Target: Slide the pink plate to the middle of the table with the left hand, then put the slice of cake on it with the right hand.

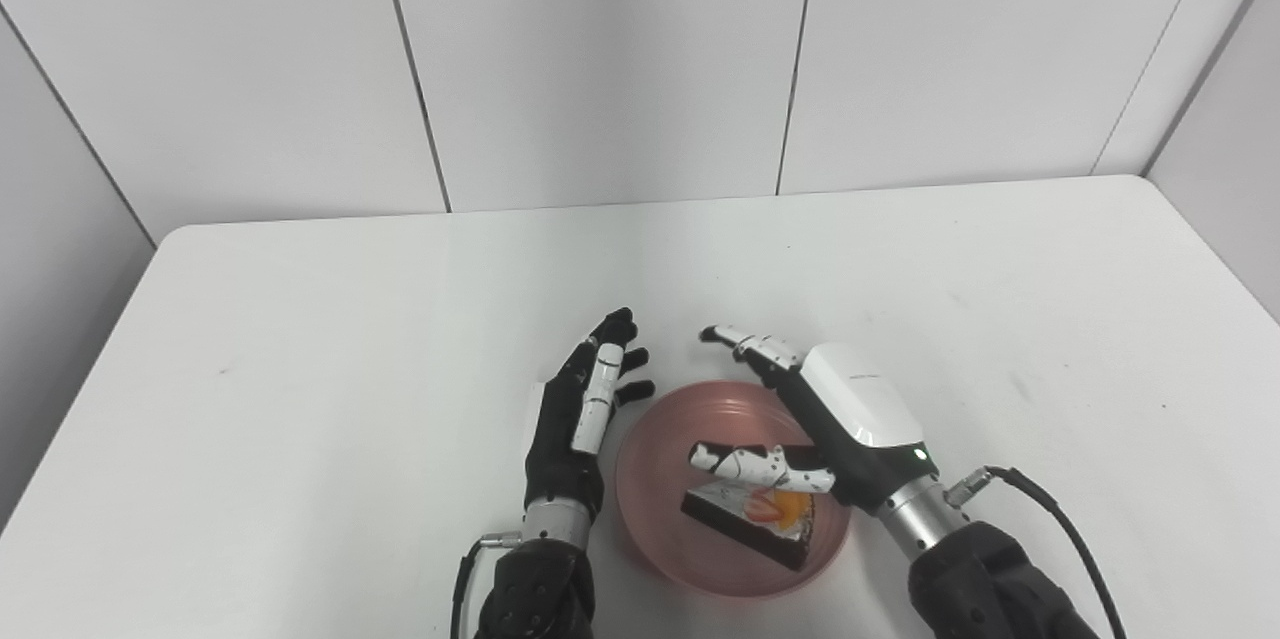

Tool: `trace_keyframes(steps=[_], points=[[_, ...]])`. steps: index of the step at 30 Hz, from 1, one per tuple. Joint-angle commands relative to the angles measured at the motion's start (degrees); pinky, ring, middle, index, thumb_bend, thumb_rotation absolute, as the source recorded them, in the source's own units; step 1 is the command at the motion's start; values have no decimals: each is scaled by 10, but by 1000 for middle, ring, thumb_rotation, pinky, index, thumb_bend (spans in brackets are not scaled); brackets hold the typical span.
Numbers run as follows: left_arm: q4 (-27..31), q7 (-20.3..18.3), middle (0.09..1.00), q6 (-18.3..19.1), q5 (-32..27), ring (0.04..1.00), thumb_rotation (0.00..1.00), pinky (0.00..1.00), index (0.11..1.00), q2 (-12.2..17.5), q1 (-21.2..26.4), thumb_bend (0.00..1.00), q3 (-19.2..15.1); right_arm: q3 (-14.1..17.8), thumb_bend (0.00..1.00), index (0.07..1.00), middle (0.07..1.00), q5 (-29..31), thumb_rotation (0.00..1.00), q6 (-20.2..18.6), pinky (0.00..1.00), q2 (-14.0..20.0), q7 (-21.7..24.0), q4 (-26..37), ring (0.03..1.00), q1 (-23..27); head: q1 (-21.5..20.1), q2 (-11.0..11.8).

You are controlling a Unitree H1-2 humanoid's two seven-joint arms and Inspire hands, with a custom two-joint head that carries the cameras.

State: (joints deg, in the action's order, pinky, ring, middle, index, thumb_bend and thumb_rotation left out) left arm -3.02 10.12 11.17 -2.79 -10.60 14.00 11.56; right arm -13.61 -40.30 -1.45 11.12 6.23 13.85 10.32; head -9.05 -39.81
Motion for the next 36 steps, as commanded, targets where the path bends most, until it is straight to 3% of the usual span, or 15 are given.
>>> trace_keyframes(steps=[1,2,3,5,11,14,16,19,22,28,36], points=[[5,1,885,-11,1,811,841,601,793,-46,-24,685,4,15,850,838,845,23,1000,23,658,-13,-29,30,784,1,0,0],[7,1,887,-18,3,810,842,611,793,-43,-27,688,5,23,848,838,845,33,1000,16,661,-20,-32,43,785,-5,2,-4],[8,1,881,-26,7,818,834,722,793,-40,-30,712,6,30,823,853,854,44,1000,9,664,-27,-34,55,792,-12,2,-4],[10,4,874,-46,16,820,829,762,790,-36,-36,725,9,48,803,855,851,74,1000,3,661,-41,-41,75,786,-24,8,-8],[4,4,868,-108,43,827,796,780,792,-30,-52,714,19,84,747,845,829,152,1000,20,681,-67,-57,89,780,-57,24,-15],[-3,10,860,-138,62,850,791,800,816,-32,-56,698,23,104,837,837,822,212,1000,18,731,-89,-69,81,770,-73,32,-17],[-4,15,863,-153,75,855,789,820,835,-36,-59,692,26,122,834,835,828,259,1000,17,743,-110,-80,74,778,-85,41,-19],[-1,22,879,-166,92,874,801,856,876,-38,-64,706,32,160,850,828,842,350,999,0,769,-148,-95,61,798,-99,57,-27],[-1,28,916,-176,106,909,834,882,930,-37,-68,715,37,188,830,853,862,411,1000,-24,789,-164,-97,40,814,-104,58,-29],[-7,37,969,-175,126,945,853,943,985,-42,-85,644,48,199,847,875,887,443,1000,-69,797,-155,-92,26,827,-105,67,-40],[-10,55,974,-171,146,939,888,944,997,-45,-94,640,57,190,826,836,851,450,975,-66,755,-160,-96,32,795,-112,70,-46]])
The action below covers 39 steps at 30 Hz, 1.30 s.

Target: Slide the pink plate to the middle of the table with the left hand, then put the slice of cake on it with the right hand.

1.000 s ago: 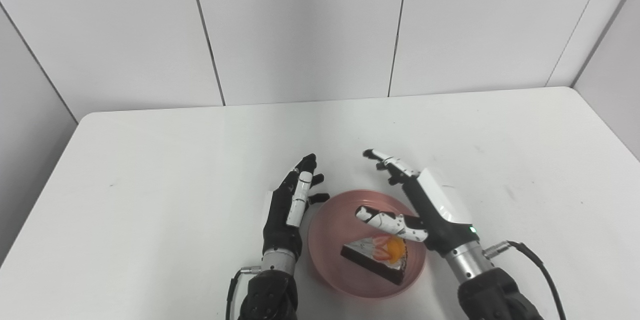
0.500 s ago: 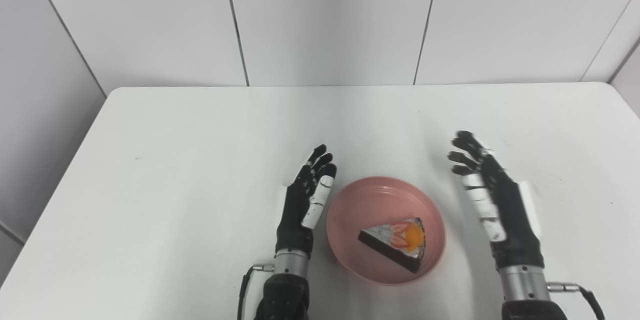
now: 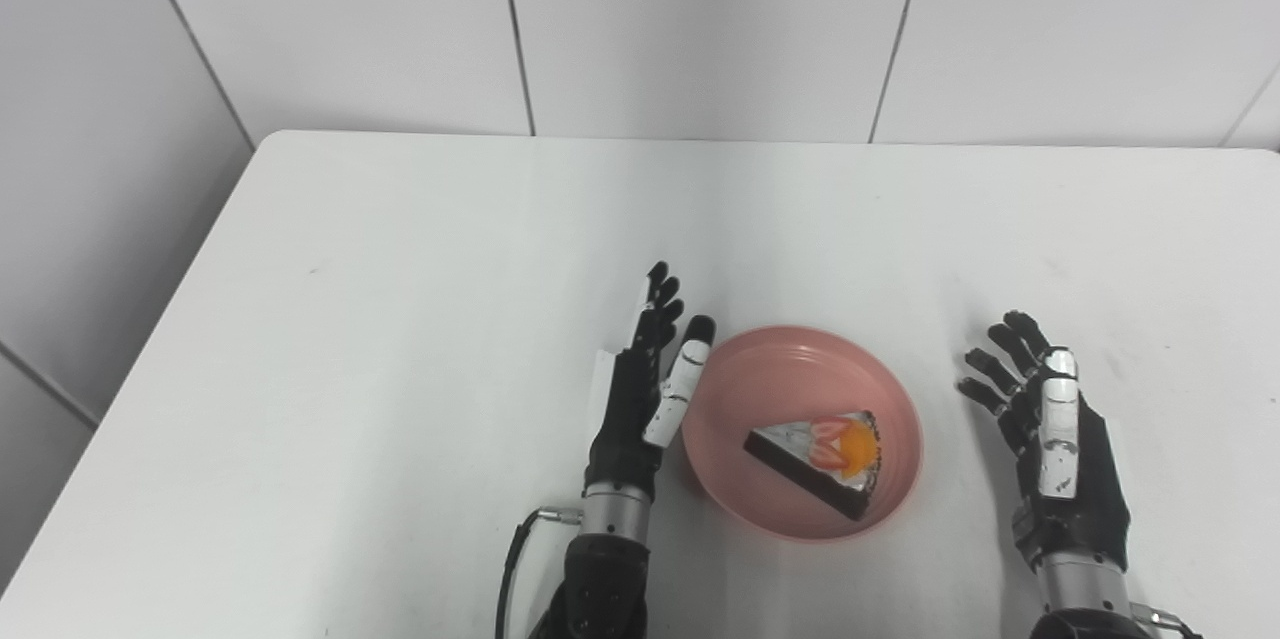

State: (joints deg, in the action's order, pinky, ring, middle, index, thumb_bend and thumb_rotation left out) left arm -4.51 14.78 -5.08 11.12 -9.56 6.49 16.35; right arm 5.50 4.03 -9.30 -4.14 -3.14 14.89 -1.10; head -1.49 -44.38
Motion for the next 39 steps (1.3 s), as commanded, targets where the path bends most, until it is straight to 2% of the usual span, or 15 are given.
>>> trace_keyframes(steps=[1,6,9,13,15,20,26,32,33,34,35,36,37,38,39], points=[[5,9,975,-9,5,939,888,944,997,-54,-19,642,8,-2,825,835,849,8,974,16,754,-12,-6,22,793,1,-5,0],[10,2,979,-12,-16,951,885,948,997,-50,-20,660,0,-10,776,839,844,7,995,20,757,-30,-13,24,803,-6,-8,4],[14,-3,981,-14,-32,961,876,954,995,-49,-20,649,-4,-16,797,872,891,16,1000,-3,835,-31,-7,30,862,-8,-8,4],[23,-8,976,-13,-43,960,872,937,989,-44,-23,634,-5,-40,868,931,950,10,1000,-37,936,-8,17,37,923,-10,-14,7],[30,-12,971,-9,-50,957,858,920,985,-42,-24,627,-7,-53,903,959,971,3,1000,-36,973,2,25,36,949,-10,-15,7],[49,-28,975,9,-68,966,837,947,987,-34,-25,610,-11,-68,905,972,977,0,1000,-18,994,12,31,28,965,-9,-18,9],[63,-37,979,23,-71,973,837,992,992,-27,-28,596,-17,-65,894,957,966,6,1000,-3,986,-4,17,19,957,-11,-33,13],[68,-48,973,20,-63,972,904,990,995,-9,-34,617,-22,-62,863,957,968,-5,1000,11,954,-37,-13,9,932,-14,-77,19],[70,-53,973,19,-66,972,905,990,995,-5,-36,617,-25,-66,863,957,968,-13,1000,16,954,-43,-17,5,931,-14,-107,23],[71,-56,973,19,-68,971,908,992,996,-3,-37,622,-28,-68,857,959,969,-18,1000,20,948,-47,-20,2,932,-14,-107,23],[73,-61,973,19,-73,971,910,993,996,1,-38,624,-33,-73,854,960,970,-25,1000,27,945,-53,-24,-4,932,-14,-136,27],[74,-64,972,19,-76,970,903,997,995,3,-39,621,-36,-76,842,961,967,-29,1000,32,943,-58,-27,-8,931,-13,-136,27],[75,-64,971,20,-74,970,901,999,994,6,-39,620,-41,-81,838,961,967,-35,1000,40,942,-64,-31,-15,931,-13,-162,31],[76,-65,962,20,-72,956,900,982,985,7,-39,627,-45,-84,834,964,966,-39,1000,45,943,-69,-34,-19,931,-12,-162,31],[77,-65,958,23,-70,952,900,976,982,8,-37,629,-50,-87,832,965,965,-42,1000,53,944,-75,-38,-26,931,-11,-181,35]])
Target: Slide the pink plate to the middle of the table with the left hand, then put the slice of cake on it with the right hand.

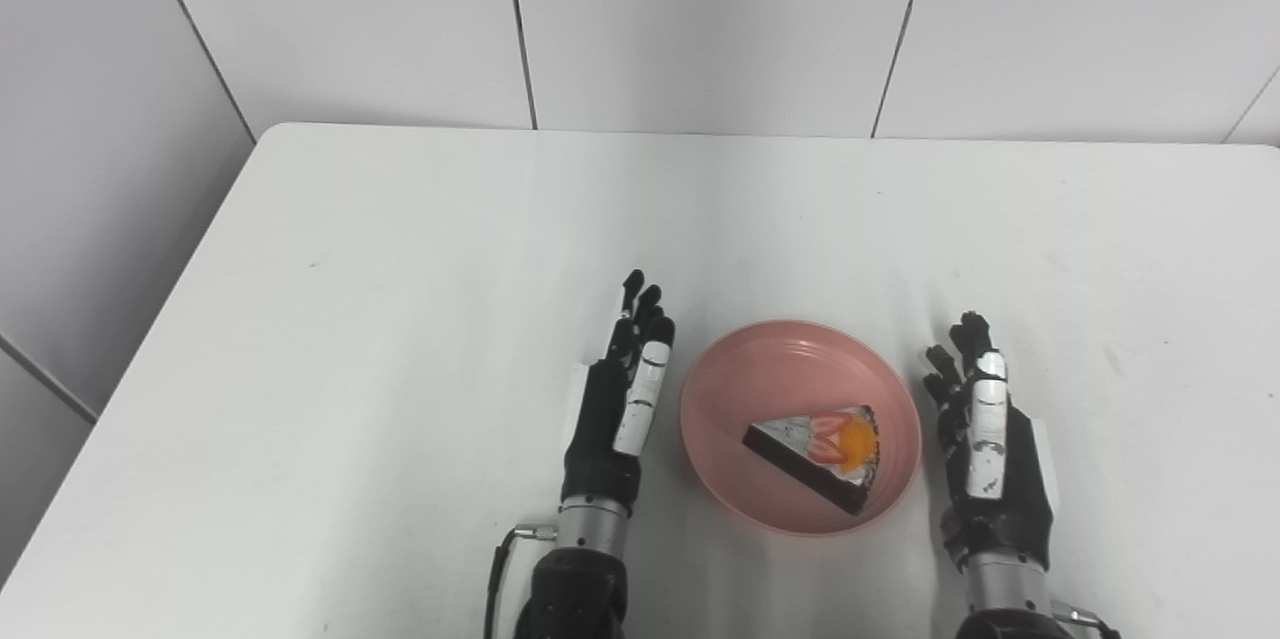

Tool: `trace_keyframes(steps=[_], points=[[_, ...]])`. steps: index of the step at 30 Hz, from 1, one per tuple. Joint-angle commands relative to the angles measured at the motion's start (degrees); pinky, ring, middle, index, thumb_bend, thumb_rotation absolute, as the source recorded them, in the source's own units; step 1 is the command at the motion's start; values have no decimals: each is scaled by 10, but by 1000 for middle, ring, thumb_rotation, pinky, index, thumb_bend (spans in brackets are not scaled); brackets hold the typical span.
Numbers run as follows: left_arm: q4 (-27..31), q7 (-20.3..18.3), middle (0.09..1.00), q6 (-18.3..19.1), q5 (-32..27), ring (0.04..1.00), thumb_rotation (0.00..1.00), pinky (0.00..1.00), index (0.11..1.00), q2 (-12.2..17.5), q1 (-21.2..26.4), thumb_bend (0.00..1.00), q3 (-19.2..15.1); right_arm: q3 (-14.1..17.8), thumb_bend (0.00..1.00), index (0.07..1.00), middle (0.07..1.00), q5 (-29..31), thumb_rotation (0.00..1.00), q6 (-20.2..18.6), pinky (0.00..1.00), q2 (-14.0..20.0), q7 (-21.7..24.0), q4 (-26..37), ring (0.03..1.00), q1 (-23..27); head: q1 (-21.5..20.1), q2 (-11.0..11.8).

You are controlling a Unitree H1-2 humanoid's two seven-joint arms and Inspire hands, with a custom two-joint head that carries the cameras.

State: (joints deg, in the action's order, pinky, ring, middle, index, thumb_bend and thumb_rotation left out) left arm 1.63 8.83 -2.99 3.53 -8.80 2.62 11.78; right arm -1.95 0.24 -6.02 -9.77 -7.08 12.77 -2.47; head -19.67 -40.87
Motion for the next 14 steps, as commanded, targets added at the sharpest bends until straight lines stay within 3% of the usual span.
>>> trace_keyframes(steps=[1,5,14], points=[[16,-6,946,4,7,937,888,968,972,1,3,630,-8,-15,823,970,972,-6,1000,27,962,-23,-1,-11,935,3,-2,1],[11,-21,943,2,-12,934,873,958,969,1,11,615,-21,-30,780,985,979,-26,1000,54,931,-32,-18,-29,928,5,-16,6],[5,-39,964,-3,-13,950,877,979,988,-2,7,643,-28,-42,801,977,976,-38,1000,78,914,-33,-38,-47,916,10,-18,8]])
